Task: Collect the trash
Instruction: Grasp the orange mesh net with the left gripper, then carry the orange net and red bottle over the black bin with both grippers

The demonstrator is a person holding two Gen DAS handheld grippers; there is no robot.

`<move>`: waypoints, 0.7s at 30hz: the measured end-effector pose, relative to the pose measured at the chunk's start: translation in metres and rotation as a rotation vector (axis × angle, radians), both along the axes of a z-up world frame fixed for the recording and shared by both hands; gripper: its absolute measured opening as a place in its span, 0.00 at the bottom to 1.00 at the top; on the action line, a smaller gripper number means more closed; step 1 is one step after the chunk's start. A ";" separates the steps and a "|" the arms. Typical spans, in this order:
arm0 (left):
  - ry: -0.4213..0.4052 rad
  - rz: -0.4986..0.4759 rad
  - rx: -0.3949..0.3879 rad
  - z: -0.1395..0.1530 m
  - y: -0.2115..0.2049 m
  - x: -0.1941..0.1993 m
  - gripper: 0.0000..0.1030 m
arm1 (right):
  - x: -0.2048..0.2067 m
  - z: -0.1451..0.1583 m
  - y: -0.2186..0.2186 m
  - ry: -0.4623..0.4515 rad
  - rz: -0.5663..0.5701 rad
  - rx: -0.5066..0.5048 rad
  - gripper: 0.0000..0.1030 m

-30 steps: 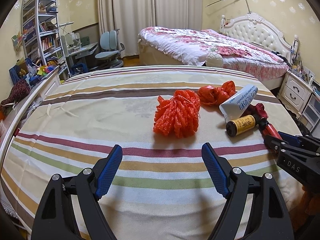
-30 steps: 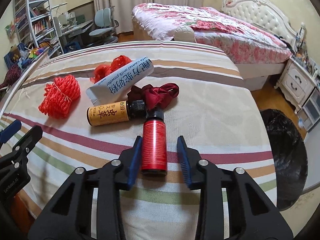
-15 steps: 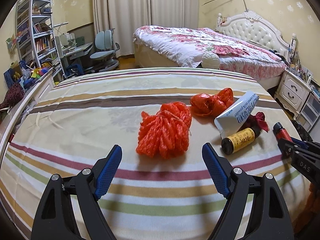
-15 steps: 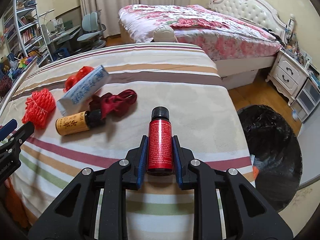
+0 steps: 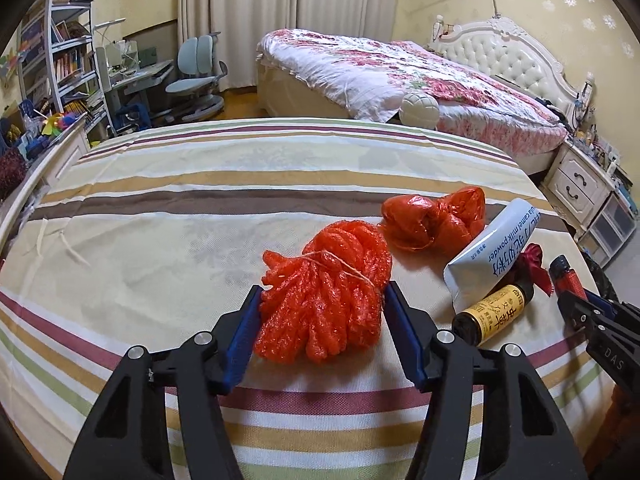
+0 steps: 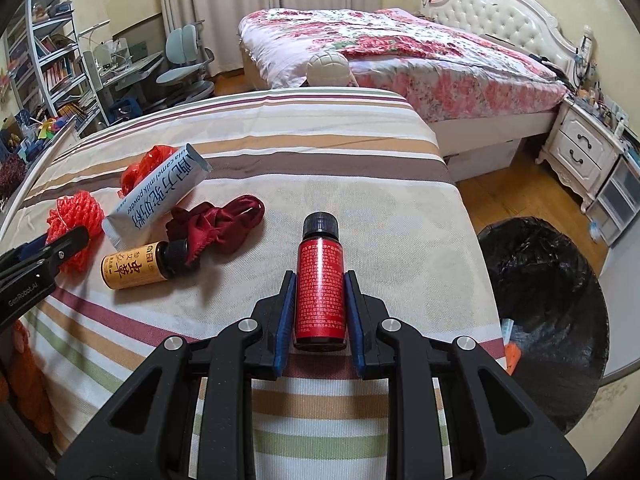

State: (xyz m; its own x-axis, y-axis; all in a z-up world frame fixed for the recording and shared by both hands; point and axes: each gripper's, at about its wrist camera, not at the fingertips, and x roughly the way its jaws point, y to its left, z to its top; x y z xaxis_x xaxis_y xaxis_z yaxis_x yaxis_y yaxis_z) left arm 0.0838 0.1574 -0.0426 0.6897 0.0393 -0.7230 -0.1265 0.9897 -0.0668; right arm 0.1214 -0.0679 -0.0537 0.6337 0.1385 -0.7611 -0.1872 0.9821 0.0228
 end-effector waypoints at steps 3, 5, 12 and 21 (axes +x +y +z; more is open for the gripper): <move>-0.011 -0.016 0.002 0.001 -0.003 -0.005 0.51 | 0.000 0.000 0.000 -0.001 0.000 -0.001 0.23; -0.018 -0.023 0.005 0.003 -0.004 -0.007 0.49 | -0.002 0.000 0.000 -0.003 0.002 0.001 0.23; -0.055 -0.025 0.001 0.010 -0.007 -0.026 0.48 | -0.014 0.003 -0.006 -0.016 -0.004 0.024 0.22; -0.083 -0.062 -0.023 0.020 -0.026 -0.053 0.48 | -0.041 0.009 -0.022 -0.034 -0.022 0.052 0.22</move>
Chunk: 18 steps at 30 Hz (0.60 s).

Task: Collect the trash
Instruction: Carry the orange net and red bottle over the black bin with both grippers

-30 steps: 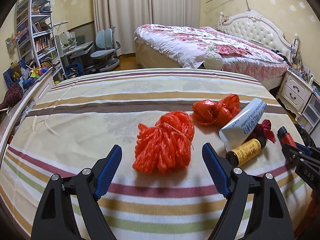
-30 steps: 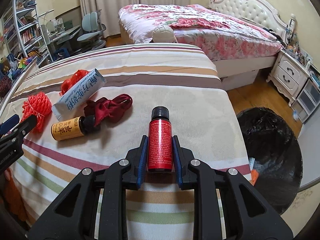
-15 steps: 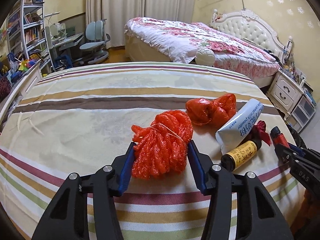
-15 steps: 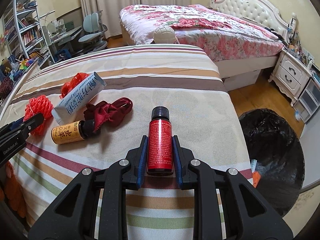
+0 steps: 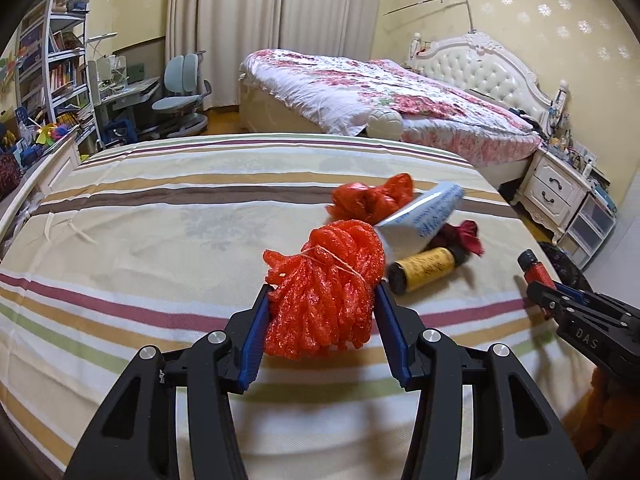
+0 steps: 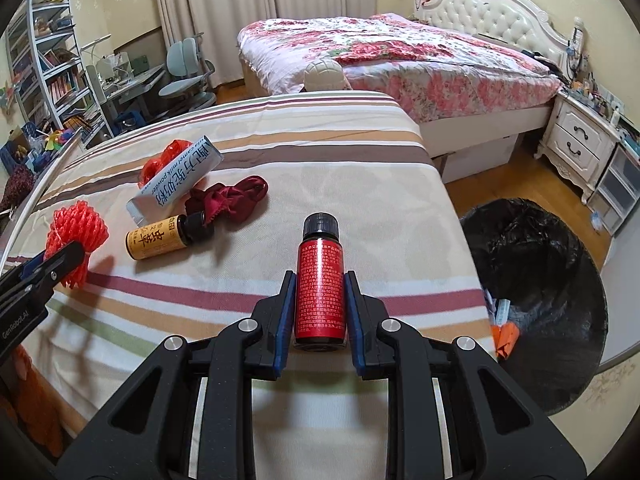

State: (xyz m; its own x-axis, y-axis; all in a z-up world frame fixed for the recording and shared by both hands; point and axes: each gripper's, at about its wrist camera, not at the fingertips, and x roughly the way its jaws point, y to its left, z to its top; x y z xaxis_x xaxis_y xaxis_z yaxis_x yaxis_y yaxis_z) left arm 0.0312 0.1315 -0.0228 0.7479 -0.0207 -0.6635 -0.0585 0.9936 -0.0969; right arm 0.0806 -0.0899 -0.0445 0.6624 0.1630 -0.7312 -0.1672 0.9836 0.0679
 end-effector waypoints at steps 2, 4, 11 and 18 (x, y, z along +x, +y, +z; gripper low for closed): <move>-0.013 -0.018 -0.006 0.004 -0.008 -0.005 0.49 | -0.006 0.004 -0.006 -0.010 -0.010 0.004 0.22; -0.026 -0.042 -0.011 0.009 -0.018 -0.008 0.48 | -0.012 0.007 -0.012 -0.020 -0.022 0.006 0.22; -0.068 -0.150 0.002 0.020 -0.068 -0.011 0.49 | -0.027 0.019 -0.049 -0.057 -0.091 -0.006 0.22; -0.097 -0.250 0.020 0.022 -0.128 0.001 0.49 | -0.029 0.023 -0.095 -0.078 -0.191 -0.007 0.23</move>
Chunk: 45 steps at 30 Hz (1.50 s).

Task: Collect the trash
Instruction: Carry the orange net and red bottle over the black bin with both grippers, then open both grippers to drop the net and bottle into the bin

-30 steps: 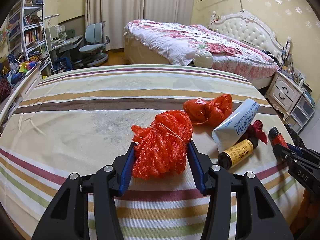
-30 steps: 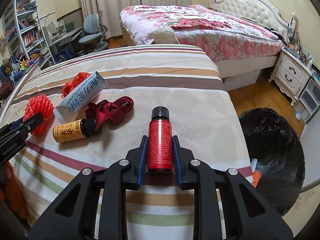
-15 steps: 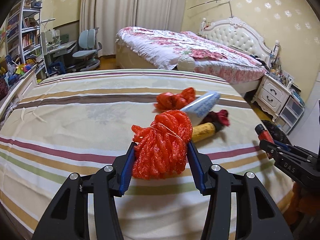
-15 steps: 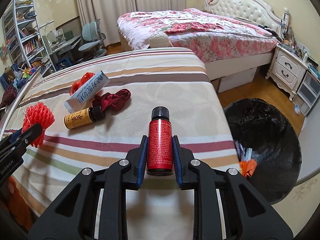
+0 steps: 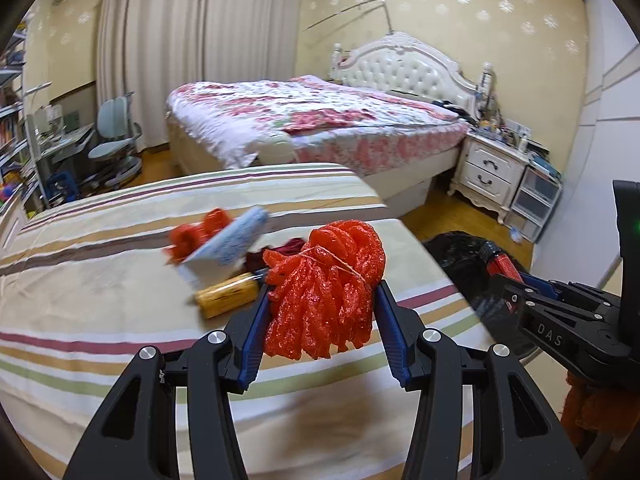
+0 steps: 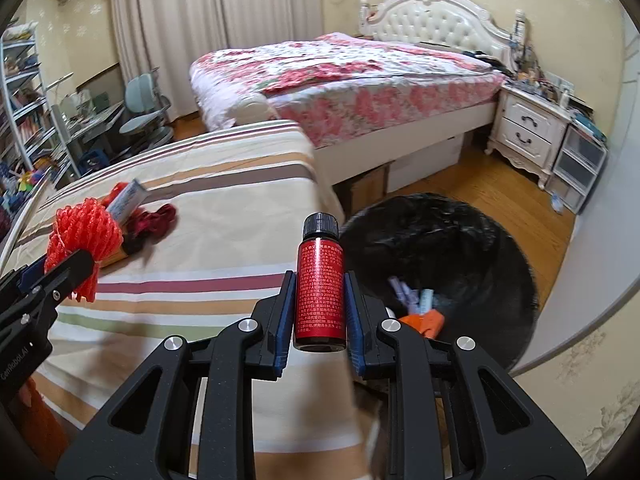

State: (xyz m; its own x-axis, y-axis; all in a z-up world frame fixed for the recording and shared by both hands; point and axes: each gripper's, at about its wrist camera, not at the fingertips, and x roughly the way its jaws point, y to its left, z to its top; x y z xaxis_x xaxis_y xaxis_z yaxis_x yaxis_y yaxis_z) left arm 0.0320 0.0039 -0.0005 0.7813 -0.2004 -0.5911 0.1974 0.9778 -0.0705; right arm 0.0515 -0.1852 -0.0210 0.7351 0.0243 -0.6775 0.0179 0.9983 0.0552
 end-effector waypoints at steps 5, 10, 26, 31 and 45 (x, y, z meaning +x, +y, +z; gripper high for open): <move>0.003 -0.063 0.008 -0.004 -0.043 0.011 0.49 | 0.005 0.000 -0.032 -0.011 -0.061 0.005 0.22; 0.007 -0.111 0.023 -0.009 -0.078 0.025 0.49 | 0.011 -0.005 -0.060 -0.011 -0.108 0.016 0.22; 0.043 -0.176 0.089 -0.030 -0.145 0.065 0.50 | 0.032 -0.026 -0.107 0.021 -0.171 0.046 0.23; 0.053 -0.182 0.103 -0.033 -0.151 0.070 0.50 | 0.035 -0.029 -0.113 0.026 -0.182 0.054 0.23; 0.053 -0.160 0.103 -0.031 -0.148 0.070 0.72 | 0.031 -0.028 -0.121 0.015 -0.221 0.057 0.39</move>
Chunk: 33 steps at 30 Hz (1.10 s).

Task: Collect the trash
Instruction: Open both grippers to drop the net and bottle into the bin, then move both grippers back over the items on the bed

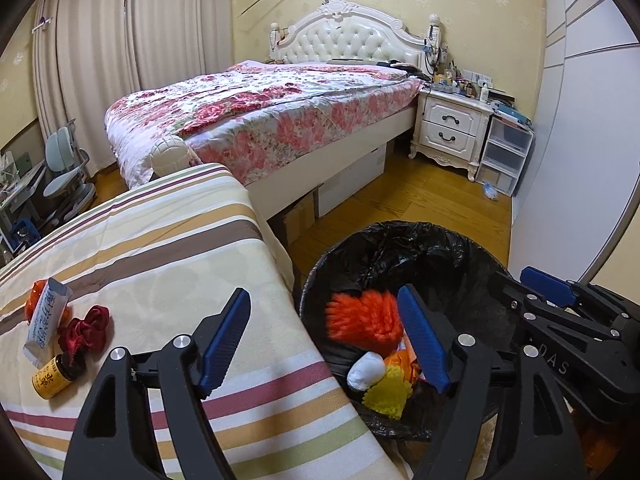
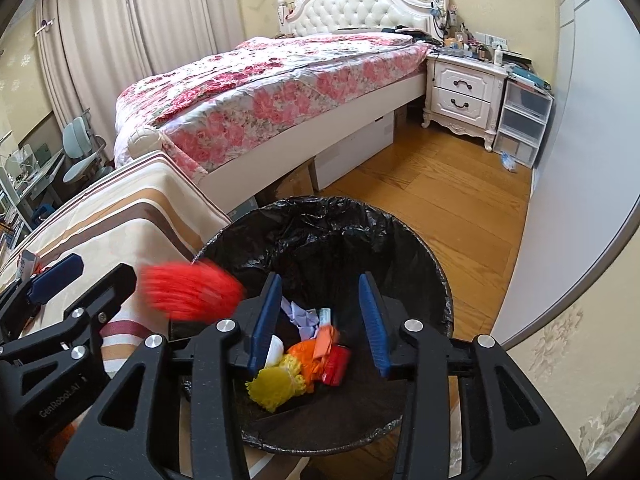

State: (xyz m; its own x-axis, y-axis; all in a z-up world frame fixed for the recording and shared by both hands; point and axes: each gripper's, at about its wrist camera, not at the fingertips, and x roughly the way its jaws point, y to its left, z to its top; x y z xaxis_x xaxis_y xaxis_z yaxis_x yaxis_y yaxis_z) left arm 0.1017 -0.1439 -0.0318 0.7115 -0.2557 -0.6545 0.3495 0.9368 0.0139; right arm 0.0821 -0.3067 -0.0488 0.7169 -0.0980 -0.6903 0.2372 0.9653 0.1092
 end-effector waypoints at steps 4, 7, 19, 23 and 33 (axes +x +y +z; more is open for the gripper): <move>-0.016 0.015 0.010 0.003 0.009 -0.007 0.73 | -0.002 0.001 0.002 0.002 0.003 -0.006 0.44; -0.032 0.029 0.025 0.005 0.019 -0.013 0.74 | -0.004 0.000 0.007 0.007 0.010 -0.003 0.46; -0.045 0.150 0.057 0.008 0.089 -0.030 0.74 | -0.005 0.000 0.065 0.023 0.125 0.001 0.52; -0.046 0.212 0.055 0.010 0.122 -0.037 0.74 | -0.003 0.000 0.094 0.030 0.186 0.003 0.53; -0.015 0.408 0.061 0.005 0.211 -0.044 0.74 | 0.005 0.003 0.177 0.043 0.356 -0.025 0.54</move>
